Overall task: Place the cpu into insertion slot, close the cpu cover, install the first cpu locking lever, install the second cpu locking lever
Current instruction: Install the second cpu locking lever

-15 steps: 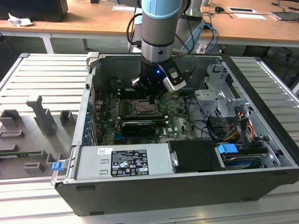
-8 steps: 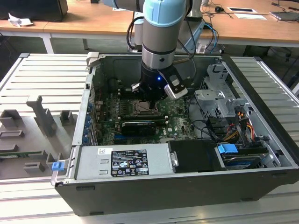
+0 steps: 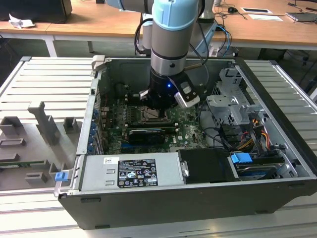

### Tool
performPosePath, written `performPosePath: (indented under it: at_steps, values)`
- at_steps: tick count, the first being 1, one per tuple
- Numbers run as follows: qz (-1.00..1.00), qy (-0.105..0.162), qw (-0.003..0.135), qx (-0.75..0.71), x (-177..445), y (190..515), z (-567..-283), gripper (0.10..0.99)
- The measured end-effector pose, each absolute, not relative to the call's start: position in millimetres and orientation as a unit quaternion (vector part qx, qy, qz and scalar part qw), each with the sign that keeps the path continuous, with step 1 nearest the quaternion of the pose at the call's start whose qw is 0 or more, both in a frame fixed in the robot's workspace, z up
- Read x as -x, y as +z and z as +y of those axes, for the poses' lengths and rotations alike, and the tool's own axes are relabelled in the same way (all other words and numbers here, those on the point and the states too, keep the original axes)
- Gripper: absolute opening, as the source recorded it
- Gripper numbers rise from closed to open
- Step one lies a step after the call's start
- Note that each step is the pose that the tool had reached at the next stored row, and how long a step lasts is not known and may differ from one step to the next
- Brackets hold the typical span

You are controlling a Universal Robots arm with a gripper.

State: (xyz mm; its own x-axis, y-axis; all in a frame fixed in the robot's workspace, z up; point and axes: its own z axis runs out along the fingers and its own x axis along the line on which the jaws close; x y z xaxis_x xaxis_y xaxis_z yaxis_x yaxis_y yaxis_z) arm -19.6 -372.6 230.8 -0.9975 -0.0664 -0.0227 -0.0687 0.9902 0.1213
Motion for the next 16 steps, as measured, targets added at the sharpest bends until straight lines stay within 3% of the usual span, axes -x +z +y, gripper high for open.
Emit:
performPosePath:
  at_steps: [16]
  values:
    - [0.997,0.062,0.009,0.034,44,229,-380,0.106]
